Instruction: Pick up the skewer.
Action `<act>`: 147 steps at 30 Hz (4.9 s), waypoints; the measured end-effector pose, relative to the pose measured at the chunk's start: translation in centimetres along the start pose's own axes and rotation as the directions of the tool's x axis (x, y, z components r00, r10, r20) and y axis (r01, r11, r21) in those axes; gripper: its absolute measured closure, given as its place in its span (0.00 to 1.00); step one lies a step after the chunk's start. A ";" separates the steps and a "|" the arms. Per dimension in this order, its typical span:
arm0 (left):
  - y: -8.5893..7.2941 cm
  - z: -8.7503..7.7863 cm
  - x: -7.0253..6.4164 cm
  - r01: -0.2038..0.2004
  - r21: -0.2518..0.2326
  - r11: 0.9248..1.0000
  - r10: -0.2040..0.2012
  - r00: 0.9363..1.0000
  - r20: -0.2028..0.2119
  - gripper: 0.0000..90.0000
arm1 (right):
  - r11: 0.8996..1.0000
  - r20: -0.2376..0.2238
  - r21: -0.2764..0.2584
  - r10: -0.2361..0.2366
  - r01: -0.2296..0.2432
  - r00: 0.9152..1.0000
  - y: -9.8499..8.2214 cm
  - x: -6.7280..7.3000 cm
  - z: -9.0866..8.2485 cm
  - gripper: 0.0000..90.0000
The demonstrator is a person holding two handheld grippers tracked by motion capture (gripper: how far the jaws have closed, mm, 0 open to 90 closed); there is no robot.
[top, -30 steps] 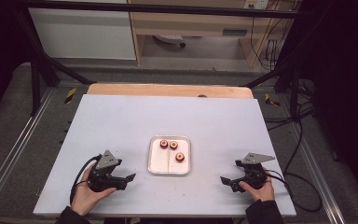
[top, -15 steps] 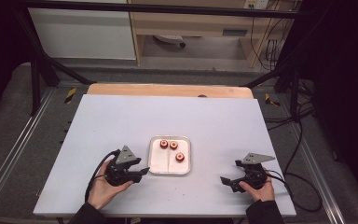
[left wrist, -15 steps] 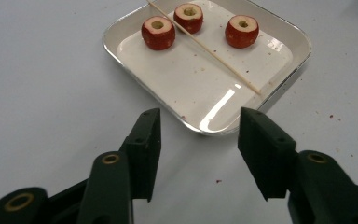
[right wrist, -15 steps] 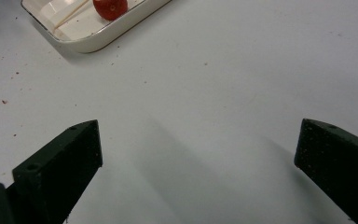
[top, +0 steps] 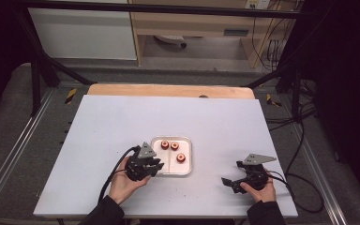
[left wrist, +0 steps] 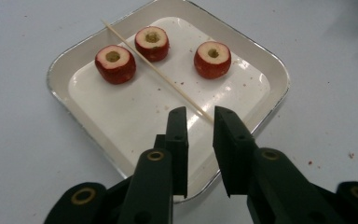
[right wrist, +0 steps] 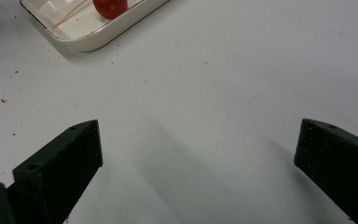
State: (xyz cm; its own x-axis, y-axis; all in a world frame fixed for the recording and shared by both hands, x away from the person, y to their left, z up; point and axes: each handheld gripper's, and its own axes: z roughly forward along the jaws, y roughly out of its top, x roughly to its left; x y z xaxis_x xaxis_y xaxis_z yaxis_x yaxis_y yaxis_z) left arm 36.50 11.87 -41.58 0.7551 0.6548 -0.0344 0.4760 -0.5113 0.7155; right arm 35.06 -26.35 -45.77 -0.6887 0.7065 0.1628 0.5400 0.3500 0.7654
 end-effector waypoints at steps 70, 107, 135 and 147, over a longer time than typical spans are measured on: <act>0.1 3.5 0.9 0.083 0.073 0.994 -0.070 0.984 -0.164 0.86 | 1.000 -0.005 0.011 -0.004 0.004 1.000 0.0 0.0 0.2 0.02; 0.1 0.9 0.8 0.035 -0.002 0.999 -0.036 0.994 -0.099 0.99 | 0.999 -0.003 0.014 -0.048 0.048 0.999 0.4 0.7 0.3 0.01; 1.8 0.7 -3.7 -0.170 0.065 0.983 0.166 0.984 0.057 0.99 | 0.918 0.122 0.107 -0.393 0.381 0.912 2.8 5.6 1.7 0.06; 2.9 1.1 -5.0 -0.248 0.135 0.959 0.237 0.967 0.093 0.99 | 0.818 0.133 0.140 -0.574 0.558 0.808 4.3 7.6 2.2 0.18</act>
State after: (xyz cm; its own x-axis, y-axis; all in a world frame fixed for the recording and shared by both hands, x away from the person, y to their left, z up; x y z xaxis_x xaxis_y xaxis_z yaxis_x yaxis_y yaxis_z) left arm 34.65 6.51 -40.09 0.8848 0.4605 0.0710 0.3307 -0.7280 0.6005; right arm 33.18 -18.08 -42.63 -0.8022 0.4519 -0.3903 0.1256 0.7667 0.6296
